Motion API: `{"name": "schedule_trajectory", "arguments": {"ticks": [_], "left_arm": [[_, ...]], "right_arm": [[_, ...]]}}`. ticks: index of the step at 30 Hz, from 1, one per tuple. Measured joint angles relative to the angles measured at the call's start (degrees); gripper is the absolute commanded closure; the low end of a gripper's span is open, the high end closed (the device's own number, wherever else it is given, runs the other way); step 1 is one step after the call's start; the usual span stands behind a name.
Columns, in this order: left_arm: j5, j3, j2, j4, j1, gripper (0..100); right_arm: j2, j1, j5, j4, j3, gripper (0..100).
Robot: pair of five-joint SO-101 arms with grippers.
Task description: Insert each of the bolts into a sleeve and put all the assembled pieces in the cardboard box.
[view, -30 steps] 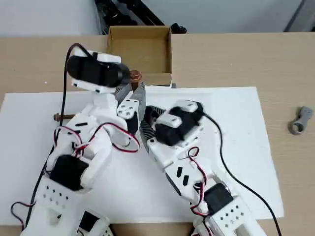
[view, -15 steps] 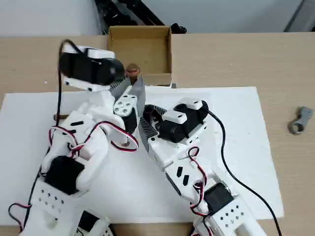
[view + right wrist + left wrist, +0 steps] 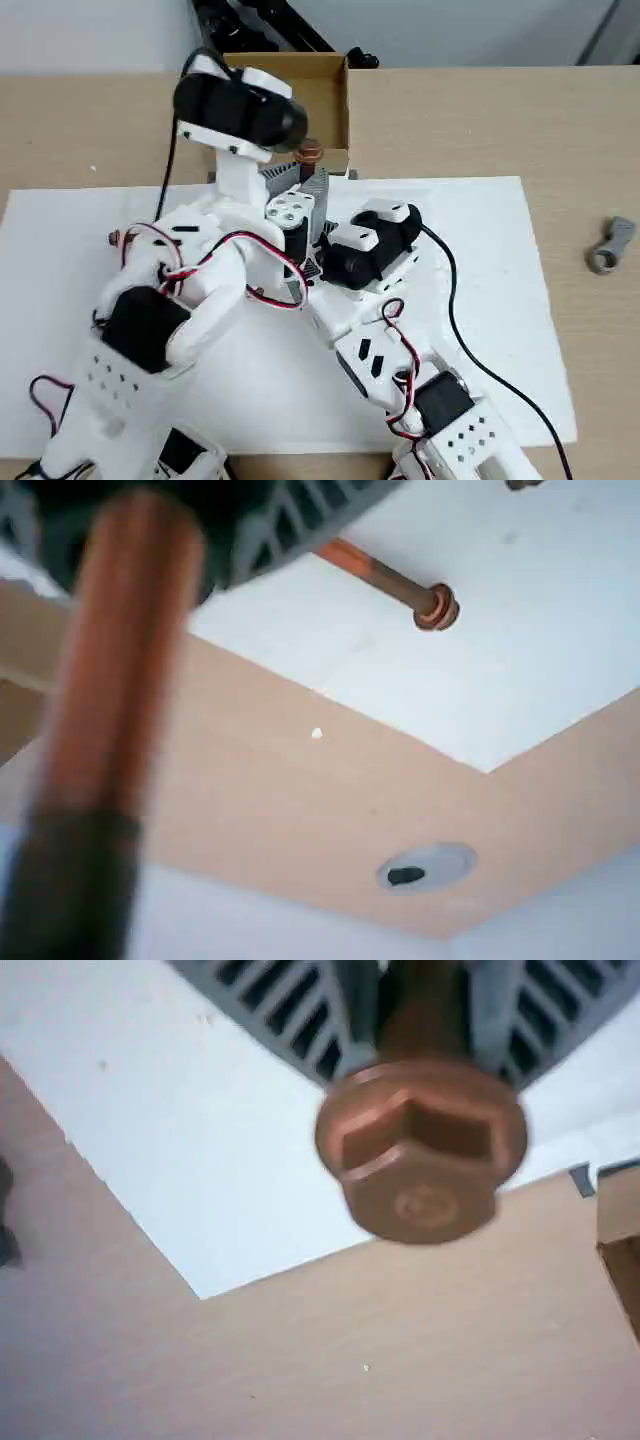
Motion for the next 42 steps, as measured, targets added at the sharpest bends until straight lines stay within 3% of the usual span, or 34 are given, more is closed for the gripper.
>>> {"name": "schedule_trajectory", "arguments": {"ticks": [10, 22, 29, 42], "left_arm": [[0.1, 1.2, 0.1, -0.2, -2.6, 99], [0.5, 6.9, 0.0, -7.4, -4.2, 99], [2.0, 7.4, 0.2, -7.4, -1.0, 99], [2.1, 7.4, -0.1, -1.0, -1.9, 99]], "right_arm": [[0.0, -0.1, 0.0, 0.0, 0.1, 99.5], [0.2, -0.1, 0.0, 0.1, 0.3, 99.5], [0.0, 0.2, 0.0, 0.0, 0.1, 99.5], [0.2, -0.1, -0.1, 0.1, 0.3, 99.5]]}}
